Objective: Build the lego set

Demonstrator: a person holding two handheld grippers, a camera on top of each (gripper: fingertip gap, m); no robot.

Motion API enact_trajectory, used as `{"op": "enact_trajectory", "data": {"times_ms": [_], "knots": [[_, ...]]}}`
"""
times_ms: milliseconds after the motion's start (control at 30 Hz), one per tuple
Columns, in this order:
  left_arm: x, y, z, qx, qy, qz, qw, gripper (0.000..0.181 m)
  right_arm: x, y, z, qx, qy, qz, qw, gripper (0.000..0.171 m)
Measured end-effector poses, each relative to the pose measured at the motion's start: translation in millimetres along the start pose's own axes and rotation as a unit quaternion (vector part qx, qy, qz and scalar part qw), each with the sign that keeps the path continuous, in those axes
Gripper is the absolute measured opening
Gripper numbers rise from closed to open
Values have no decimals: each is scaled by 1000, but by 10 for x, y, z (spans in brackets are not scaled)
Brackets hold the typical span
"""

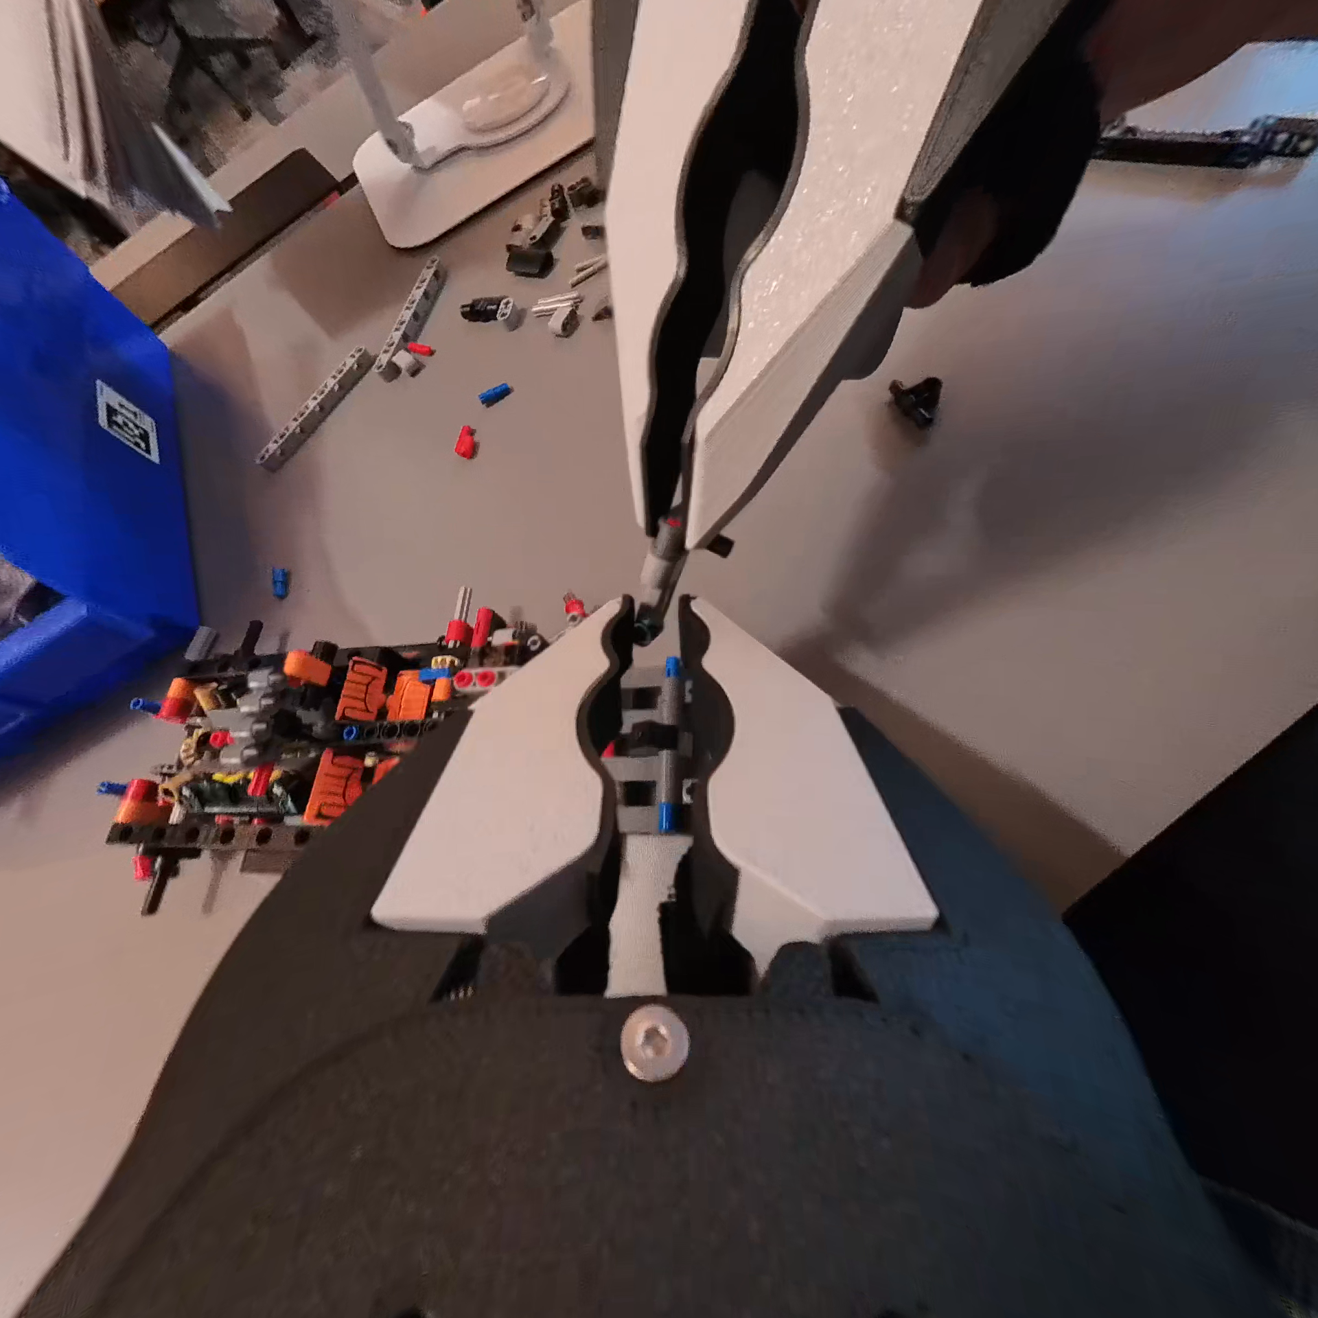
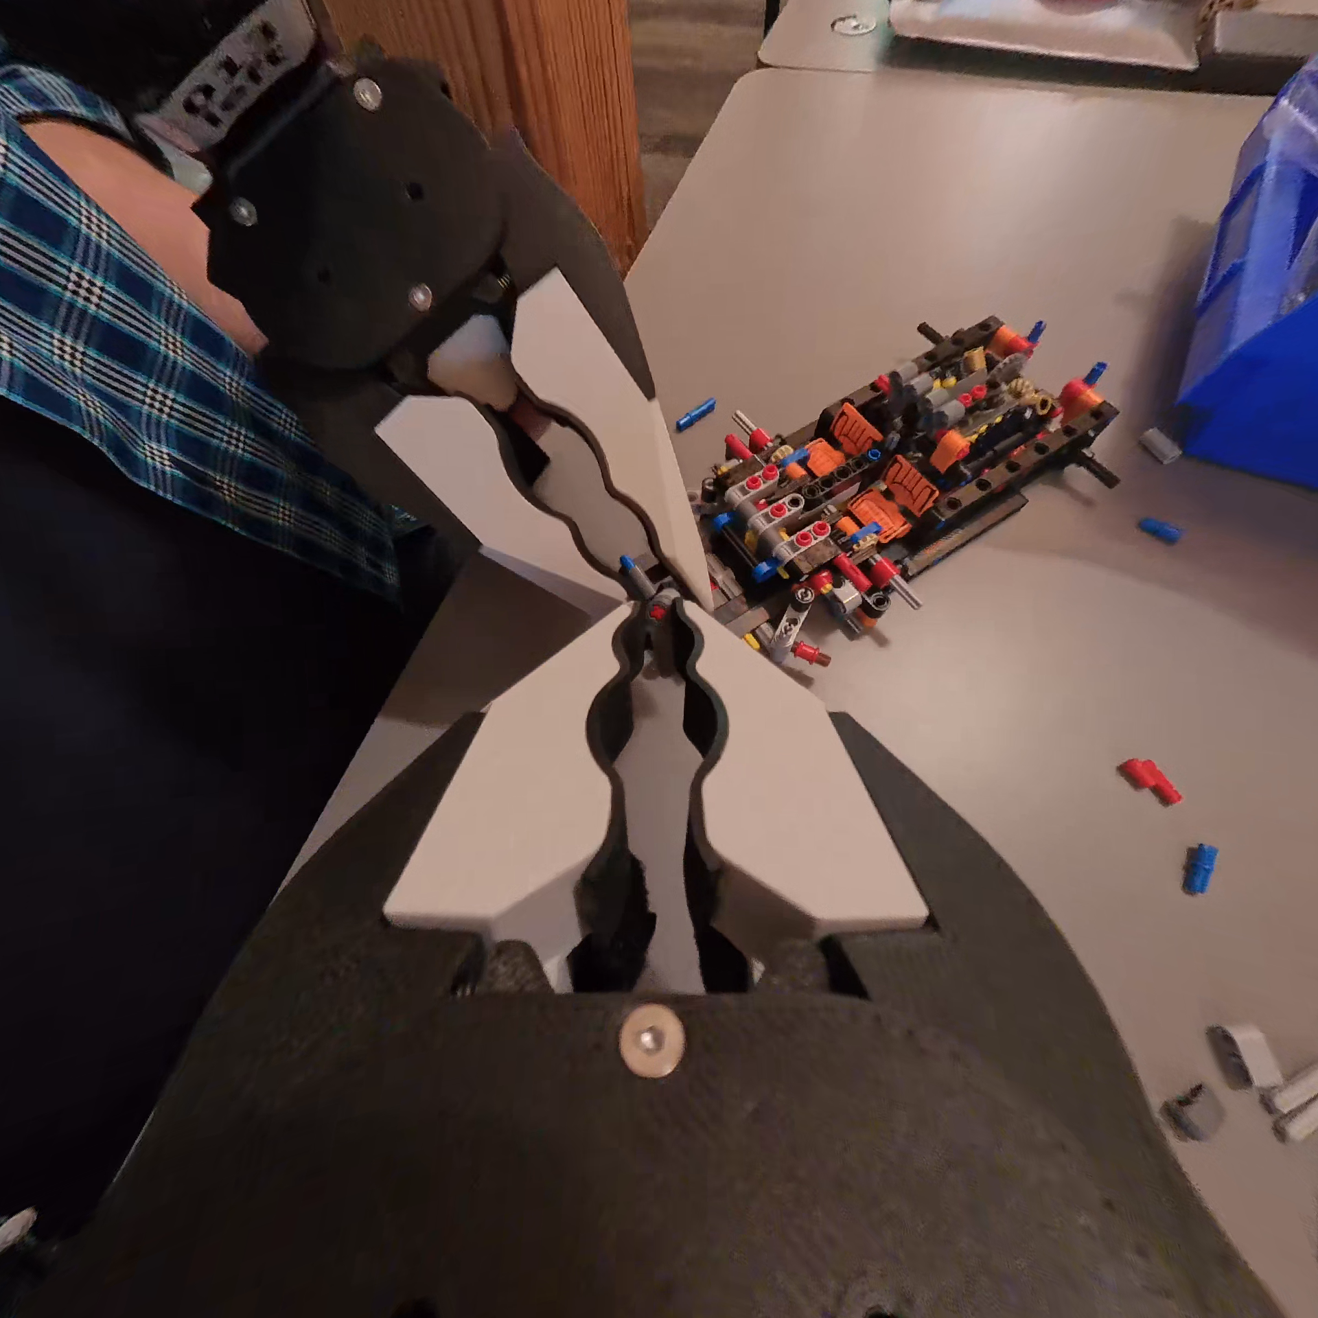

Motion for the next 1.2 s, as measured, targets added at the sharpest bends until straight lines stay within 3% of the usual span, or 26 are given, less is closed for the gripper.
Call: {"op": "enact_trajectory", "data": {"times_ms": [33, 300, 533, 667, 767, 833, 1000, 1200], "knots": [[-16, -23, -13, -7, 3, -1, 1000, 13, 13, -26, 21, 6, 5, 0, 1000, 5], [-40, -180, 9, -27, -1, -21, 999, 11, 61, -120, 121, 37, 26, -8, 999, 5], [-19, -117, -9, -21, -11, -4, 1000, 16, 36, -40, 72, 19, 43, -47, 998, 5], [-4, -76, 30, -6, -31, 12, 999, 8, 21, 28, 47, 5, 52, -57, 997, 5], [-34, -48, 27, -28, -47, 33, 998, 2, -5, 89, 55, 8, 48, -35, 998, 5], [-61, -39, -35, -73, -60, 53, 994, 0, -58, 120, 87, 21, 21, -7, 1000, 14], [-91, -42, -185, -172, -101, 87, 976, 0, -230, 67, 74, 62, 15, 68, 996, 17], [-93, -123, -148, -153, -100, 44, 982, 0, -295, -231, 164, 112, -32, -44, 992, 18]]}}
Point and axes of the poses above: each gripper's, where its closed fingertips meet, x out along the fingers, y out of its top, z = x × y across the jaws, the point moved 9 cm from there along -x, back along the fingers, and after that the axes turned 10 degrees about y, right-handed, at the moved point
